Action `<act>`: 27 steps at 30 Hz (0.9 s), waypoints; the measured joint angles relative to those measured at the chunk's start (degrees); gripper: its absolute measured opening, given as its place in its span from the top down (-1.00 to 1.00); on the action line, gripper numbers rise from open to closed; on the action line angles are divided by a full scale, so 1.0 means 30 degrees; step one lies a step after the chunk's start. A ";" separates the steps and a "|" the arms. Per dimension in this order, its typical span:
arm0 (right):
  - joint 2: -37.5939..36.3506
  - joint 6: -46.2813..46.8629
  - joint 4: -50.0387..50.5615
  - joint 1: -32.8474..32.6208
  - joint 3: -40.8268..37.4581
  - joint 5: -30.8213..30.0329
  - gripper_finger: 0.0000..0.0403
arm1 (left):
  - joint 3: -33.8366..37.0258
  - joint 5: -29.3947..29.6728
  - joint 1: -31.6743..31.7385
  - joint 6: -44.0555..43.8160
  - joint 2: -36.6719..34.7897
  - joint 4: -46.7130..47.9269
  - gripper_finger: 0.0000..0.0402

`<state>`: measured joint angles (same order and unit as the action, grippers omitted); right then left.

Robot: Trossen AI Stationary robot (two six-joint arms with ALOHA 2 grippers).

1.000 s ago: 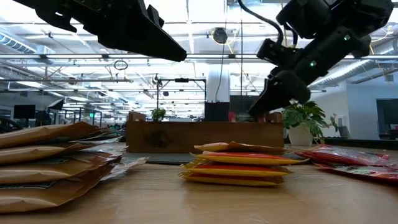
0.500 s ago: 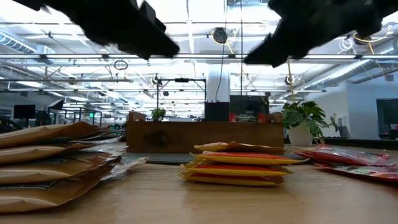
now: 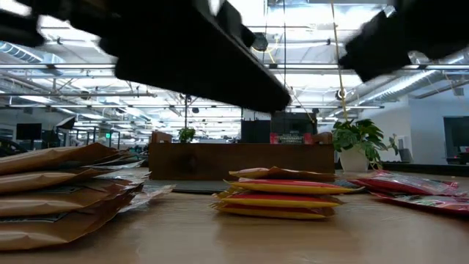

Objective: Pick & Place Tea
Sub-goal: Put the yellow tea bag into the middle section of the wooden organizer

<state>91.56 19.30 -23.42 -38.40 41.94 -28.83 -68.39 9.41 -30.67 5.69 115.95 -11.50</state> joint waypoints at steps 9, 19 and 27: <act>0.0302 0.5110 0.3147 -0.0437 0.0026 -0.0158 0.99 | -0.0906 0.1283 0.0242 0.0443 0.0138 0.2786 0.97; 0.1122 0.8509 0.1307 0.0639 0.0020 0.2638 0.79 | -0.0905 0.0967 0.0645 0.0320 0.0230 0.2810 0.98; 0.3100 1.1299 0.0243 0.2119 0.0006 0.6601 0.47 | -0.0719 0.0801 0.0637 0.0363 0.0237 0.2750 0.95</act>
<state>100.86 53.20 -22.69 -32.04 41.95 -9.02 -70.55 11.81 -28.75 6.78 116.66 -3.25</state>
